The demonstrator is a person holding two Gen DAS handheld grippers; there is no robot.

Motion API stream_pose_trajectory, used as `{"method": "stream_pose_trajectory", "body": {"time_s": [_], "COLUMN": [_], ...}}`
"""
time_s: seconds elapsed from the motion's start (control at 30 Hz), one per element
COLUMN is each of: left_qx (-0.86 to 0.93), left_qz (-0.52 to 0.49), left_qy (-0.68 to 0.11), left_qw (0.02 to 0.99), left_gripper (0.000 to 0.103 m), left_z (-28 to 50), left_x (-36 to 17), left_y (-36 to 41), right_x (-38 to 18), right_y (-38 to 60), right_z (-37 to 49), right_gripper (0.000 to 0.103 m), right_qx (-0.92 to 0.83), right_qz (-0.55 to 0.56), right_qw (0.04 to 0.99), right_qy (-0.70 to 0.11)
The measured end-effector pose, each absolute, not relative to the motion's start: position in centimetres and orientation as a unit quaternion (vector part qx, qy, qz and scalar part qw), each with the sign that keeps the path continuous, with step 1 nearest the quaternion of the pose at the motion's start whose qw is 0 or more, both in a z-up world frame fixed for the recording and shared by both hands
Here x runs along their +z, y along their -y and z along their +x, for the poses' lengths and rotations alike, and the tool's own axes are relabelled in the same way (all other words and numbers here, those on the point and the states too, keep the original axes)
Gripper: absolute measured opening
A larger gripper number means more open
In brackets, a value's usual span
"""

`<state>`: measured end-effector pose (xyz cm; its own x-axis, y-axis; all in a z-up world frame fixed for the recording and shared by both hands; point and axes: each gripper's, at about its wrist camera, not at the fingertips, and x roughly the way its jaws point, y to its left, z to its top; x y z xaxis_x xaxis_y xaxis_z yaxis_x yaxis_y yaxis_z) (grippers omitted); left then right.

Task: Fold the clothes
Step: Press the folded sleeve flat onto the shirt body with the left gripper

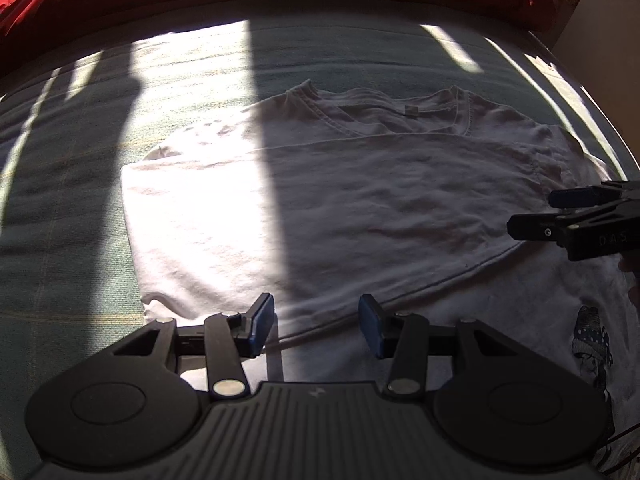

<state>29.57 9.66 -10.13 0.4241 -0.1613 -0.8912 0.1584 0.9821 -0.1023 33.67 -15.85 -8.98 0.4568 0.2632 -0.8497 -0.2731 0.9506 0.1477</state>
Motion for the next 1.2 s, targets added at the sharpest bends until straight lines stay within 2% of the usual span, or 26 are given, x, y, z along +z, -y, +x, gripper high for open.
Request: {"method": "stream_pose_trajectory", "body": {"time_s": [0.17, 0.37, 0.77, 0.93, 1.0, 1.2], "left_qx": [-0.117, -0.181, -0.284, -0.298, -0.291, -0.290], "left_qz": [0.010, 0.021, 0.056, 0.072, 0.072, 0.079], "left_qy": [-0.505, -0.490, -0.466, -0.482, -0.489, -0.483], "left_qw": [0.855, 0.852, 0.836, 0.821, 0.819, 0.823], "left_gripper": [0.046, 0.046, 0.046, 0.047, 0.050, 0.051], "left_z": [31.9, 34.8, 38.5, 39.4, 39.8, 38.6], "left_x": [-8.4, -8.2, -8.2, -10.4, -10.9, -9.0], "left_y": [-7.3, -0.8, 10.5, 13.3, 13.7, 13.9], "right_x": [-9.2, -8.3, -11.3, -11.7, -11.7, -10.6], "right_y": [17.1, 18.9, 20.9, 20.3, 20.7, 22.5], "right_z": [33.3, 30.5, 27.7, 27.0, 26.9, 25.9], "right_gripper": [0.103, 0.103, 0.103, 0.103, 0.103, 0.103], "right_qx": [0.164, 0.178, 0.161, 0.161, 0.171, 0.189], "right_qz": [-0.004, 0.006, -0.039, -0.066, -0.064, -0.057], "right_qw": [0.849, 0.839, 0.839, 0.843, 0.843, 0.840], "right_qy": [-0.503, -0.514, -0.518, -0.509, -0.506, -0.505]}}
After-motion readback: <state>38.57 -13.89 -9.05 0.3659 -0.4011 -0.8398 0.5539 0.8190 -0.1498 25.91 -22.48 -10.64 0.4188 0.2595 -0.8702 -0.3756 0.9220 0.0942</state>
